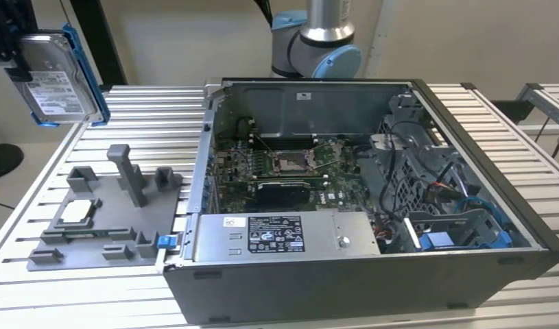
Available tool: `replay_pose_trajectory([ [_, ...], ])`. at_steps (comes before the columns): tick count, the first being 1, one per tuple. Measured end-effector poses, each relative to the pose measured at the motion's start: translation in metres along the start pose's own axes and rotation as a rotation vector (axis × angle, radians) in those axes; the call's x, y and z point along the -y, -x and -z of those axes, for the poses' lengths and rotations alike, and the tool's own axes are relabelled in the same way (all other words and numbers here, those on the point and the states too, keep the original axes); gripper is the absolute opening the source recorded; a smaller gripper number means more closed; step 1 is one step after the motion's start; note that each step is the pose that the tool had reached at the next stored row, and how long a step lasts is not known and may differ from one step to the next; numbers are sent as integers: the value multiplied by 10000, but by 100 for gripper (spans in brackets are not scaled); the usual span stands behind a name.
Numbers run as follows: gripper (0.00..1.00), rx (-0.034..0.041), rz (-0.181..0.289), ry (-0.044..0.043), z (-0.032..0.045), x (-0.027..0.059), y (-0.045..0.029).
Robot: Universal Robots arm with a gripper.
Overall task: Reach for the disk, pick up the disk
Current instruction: 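Pick up the disk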
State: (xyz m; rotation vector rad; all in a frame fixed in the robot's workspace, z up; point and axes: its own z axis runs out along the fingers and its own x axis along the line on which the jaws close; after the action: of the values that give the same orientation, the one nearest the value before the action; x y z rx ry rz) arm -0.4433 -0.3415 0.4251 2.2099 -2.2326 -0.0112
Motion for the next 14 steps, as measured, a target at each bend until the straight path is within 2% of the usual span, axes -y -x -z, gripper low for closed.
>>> replay_pose_trajectory([
  [14,0,0,0,1,257,-1,1],
])
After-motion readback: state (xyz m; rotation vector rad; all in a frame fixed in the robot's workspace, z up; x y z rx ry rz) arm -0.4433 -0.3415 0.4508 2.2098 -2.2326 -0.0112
